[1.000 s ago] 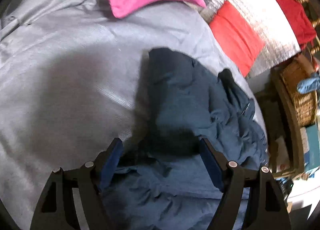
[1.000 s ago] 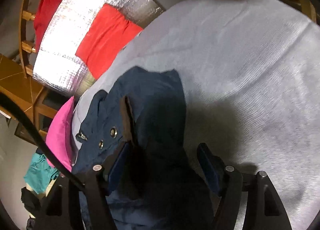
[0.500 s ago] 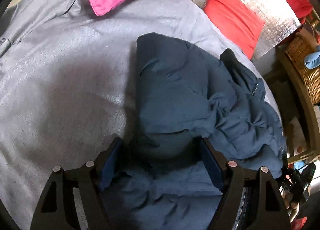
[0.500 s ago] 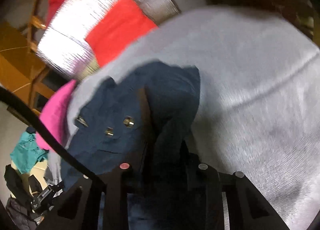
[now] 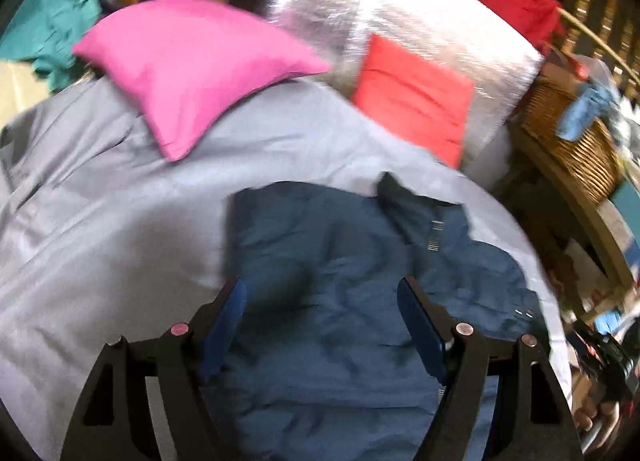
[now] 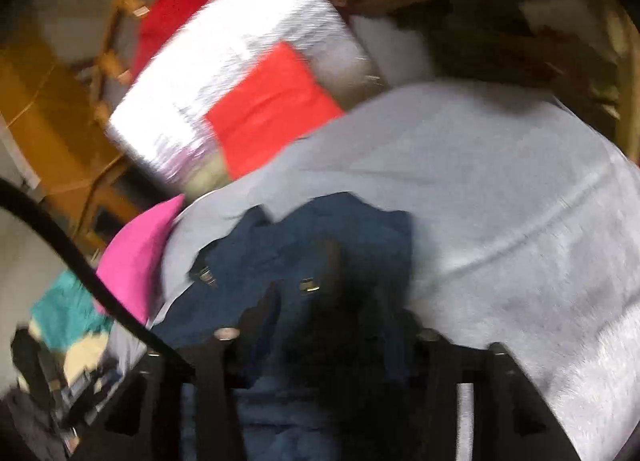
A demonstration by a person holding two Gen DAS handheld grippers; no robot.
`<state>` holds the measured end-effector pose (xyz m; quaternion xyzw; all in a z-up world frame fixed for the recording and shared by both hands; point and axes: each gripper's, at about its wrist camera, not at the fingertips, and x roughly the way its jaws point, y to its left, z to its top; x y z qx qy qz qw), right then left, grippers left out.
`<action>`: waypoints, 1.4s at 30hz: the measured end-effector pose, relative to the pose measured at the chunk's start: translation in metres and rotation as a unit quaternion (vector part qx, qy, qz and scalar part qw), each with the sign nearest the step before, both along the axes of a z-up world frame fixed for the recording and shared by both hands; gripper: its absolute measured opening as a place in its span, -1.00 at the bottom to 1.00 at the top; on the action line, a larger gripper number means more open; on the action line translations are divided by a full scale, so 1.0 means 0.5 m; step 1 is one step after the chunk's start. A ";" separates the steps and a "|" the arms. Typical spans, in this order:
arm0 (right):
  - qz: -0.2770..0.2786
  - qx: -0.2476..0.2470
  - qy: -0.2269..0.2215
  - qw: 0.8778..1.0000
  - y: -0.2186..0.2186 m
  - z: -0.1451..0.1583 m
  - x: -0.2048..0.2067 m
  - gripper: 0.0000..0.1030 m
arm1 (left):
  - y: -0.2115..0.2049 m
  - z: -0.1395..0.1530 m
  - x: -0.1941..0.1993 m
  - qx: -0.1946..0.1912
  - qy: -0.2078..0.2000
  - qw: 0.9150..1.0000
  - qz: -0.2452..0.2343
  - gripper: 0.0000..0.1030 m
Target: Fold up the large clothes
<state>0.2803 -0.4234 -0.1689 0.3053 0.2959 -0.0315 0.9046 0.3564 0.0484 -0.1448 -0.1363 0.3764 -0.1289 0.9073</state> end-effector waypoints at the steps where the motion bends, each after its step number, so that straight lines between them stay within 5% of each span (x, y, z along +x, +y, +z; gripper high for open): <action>1: 0.015 -0.010 -0.001 1.000 0.016 0.004 0.004 -0.28 | -0.014 -0.001 -0.002 0.001 -0.002 1.000 -0.012 0.52; 10: 0.110 -0.037 0.062 0.991 0.131 -0.057 0.074 -0.33 | -0.108 -0.081 0.023 0.030 0.073 0.995 -0.067 0.52; 14: 0.128 -0.036 0.128 0.983 0.142 -0.118 0.103 -0.35 | -0.137 -0.134 0.025 0.083 0.099 0.988 -0.085 0.53; 18: 0.128 -0.058 0.132 0.981 0.152 -0.123 0.104 -0.35 | -0.155 -0.150 0.020 0.121 0.098 0.983 -0.094 0.54; 23: 0.124 -0.057 0.134 0.981 0.154 -0.109 0.111 -0.36 | -0.139 -0.134 0.020 0.101 0.107 0.985 -0.087 0.53; 28: 0.128 -0.057 0.064 0.988 0.152 -0.054 0.079 -0.30 | -0.125 -0.071 -0.007 0.063 0.072 0.992 -0.079 0.53; 32: 0.157 -0.069 0.025 0.985 0.195 -0.033 0.079 -0.31 | -0.160 -0.048 -0.028 0.078 0.035 0.991 -0.098 0.53; 42: 0.171 -0.055 0.106 0.978 0.242 -0.123 0.137 -0.34 | -0.220 -0.130 -0.027 0.158 0.067 0.976 -0.131 0.60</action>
